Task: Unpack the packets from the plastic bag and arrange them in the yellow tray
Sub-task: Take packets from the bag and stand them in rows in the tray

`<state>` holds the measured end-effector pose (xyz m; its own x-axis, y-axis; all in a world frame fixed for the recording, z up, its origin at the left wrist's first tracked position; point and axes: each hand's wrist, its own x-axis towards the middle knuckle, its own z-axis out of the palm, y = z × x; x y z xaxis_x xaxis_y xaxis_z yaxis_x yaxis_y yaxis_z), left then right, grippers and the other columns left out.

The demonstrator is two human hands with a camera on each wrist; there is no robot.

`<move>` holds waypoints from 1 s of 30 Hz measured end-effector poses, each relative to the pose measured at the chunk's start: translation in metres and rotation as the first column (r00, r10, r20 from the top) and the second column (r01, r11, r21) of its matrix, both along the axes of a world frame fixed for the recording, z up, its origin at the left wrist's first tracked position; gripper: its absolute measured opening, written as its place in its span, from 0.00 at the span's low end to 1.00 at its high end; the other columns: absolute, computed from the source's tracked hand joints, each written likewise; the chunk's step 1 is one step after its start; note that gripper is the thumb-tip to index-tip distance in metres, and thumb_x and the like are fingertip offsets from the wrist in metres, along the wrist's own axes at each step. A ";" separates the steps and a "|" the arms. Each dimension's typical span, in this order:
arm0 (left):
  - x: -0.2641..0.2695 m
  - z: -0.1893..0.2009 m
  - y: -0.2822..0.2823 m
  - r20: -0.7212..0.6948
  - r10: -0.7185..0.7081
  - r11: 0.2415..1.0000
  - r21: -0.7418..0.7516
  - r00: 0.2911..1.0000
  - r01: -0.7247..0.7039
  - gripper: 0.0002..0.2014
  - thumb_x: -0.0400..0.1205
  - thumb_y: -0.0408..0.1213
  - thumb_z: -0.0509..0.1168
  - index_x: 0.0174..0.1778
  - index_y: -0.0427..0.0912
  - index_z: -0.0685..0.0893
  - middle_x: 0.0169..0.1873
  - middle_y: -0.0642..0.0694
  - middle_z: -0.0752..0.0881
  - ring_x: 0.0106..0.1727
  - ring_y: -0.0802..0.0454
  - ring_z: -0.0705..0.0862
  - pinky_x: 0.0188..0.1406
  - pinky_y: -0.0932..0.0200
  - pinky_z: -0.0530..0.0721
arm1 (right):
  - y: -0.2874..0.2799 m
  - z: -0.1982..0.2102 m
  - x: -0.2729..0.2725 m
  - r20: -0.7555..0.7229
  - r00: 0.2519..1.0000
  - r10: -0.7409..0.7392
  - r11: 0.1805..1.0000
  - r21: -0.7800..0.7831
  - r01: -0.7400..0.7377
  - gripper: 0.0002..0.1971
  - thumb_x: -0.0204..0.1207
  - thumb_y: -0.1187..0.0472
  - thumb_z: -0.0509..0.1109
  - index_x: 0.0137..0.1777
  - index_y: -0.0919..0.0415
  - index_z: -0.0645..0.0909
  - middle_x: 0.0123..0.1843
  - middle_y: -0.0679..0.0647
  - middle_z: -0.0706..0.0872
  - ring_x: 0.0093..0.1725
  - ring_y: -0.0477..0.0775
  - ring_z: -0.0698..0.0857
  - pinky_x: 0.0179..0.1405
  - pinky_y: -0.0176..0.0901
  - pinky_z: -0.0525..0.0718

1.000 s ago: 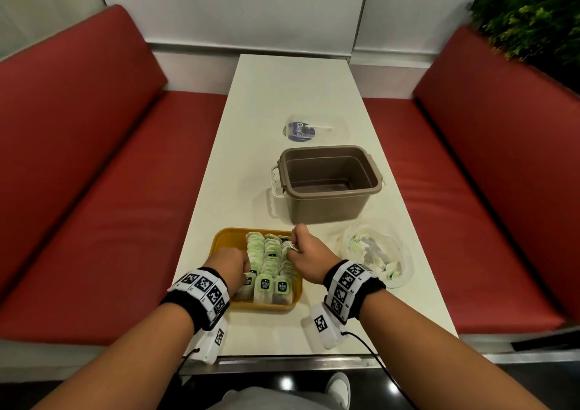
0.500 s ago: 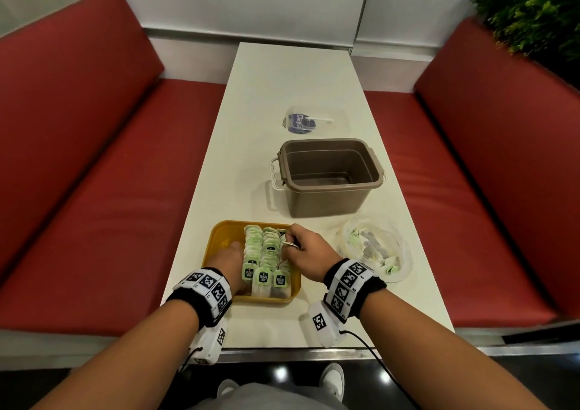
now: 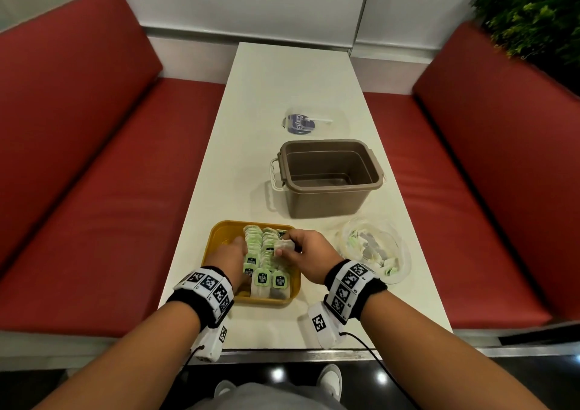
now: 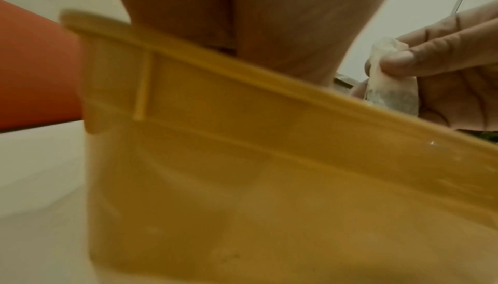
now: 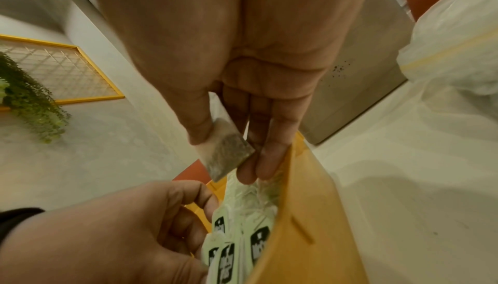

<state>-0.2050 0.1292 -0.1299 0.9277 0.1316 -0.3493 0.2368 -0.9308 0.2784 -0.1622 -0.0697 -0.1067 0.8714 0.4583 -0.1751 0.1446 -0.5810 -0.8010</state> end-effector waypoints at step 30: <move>0.013 0.081 0.008 0.274 -0.351 0.933 0.024 0.896 0.358 0.08 0.80 0.47 0.69 0.54 0.56 0.89 0.49 0.53 0.81 0.53 0.52 0.82 0.52 0.54 0.79 | 0.026 0.026 0.001 0.075 0.990 0.122 0.991 -0.061 -0.117 0.11 0.72 0.51 0.80 0.47 0.54 0.83 0.43 0.49 0.88 0.42 0.53 0.86 0.46 0.50 0.87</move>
